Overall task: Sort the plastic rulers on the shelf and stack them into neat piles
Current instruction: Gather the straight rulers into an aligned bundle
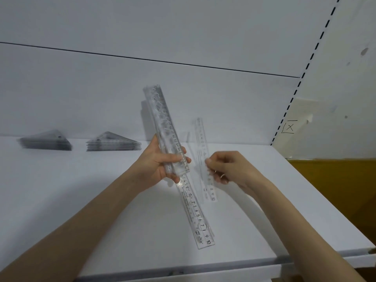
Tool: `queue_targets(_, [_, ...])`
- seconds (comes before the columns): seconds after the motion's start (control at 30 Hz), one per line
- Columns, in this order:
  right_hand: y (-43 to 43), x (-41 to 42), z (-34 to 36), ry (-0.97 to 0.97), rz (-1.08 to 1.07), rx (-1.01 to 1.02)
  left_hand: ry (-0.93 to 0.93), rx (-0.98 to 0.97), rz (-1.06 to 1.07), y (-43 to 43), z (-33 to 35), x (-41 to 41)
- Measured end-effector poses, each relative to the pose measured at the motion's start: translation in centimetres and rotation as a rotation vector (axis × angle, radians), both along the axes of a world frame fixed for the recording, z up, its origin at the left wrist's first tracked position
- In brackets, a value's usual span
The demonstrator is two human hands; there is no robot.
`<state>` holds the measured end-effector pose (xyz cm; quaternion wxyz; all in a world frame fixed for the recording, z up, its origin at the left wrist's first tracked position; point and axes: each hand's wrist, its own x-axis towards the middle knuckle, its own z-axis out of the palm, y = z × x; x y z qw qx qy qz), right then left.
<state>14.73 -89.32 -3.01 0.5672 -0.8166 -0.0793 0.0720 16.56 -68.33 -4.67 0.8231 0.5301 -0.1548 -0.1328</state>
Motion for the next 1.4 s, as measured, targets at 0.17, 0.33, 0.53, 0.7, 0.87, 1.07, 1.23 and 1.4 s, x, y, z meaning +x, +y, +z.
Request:
queue_targets(0.17, [0.1,0.4,2.5,-0.126,0.108,0.188,-0.033,0.033,-0.13,-0.4,-0.1,-0.7])
queue_targets(0.33, [1.8,1.0,3.4,-0.188,0.13,0.121,-0.113,0.057,-0.279,-0.3,-0.2,-0.7])
queue_targets(0.53, [3.1,1.1,4.1,-0.239,0.147,0.045,-0.097,0.065,-0.274,-0.1,-0.2,-0.7])
queue_targets(0.7, [3.5,1.0,4.4,-0.299,0.125,-0.044,-0.089,0.041,-0.295,-0.1,-0.2,-0.8])
queue_targets(0.87, [3.6,0.8,4.1,-0.329,0.112,-0.121,-0.092,0.069,-0.286,-0.3,-0.3,-1.0])
queue_targets(1.07, [3.7,0.8,3.1,-0.33,0.036,-0.141,-0.053,0.113,-0.214,-0.3,-0.3,-0.8])
queue_targets(1.23, [2.9,0.3,1.6,-0.289,-0.077,-0.376,-0.027,0.042,-0.051,0.0,0.1,-0.1])
queue_targets(1.4, [4.3,-1.8,0.4,-0.116,0.09,-0.919,-0.027,-0.017,0.036,0.3,0.3,0.2])
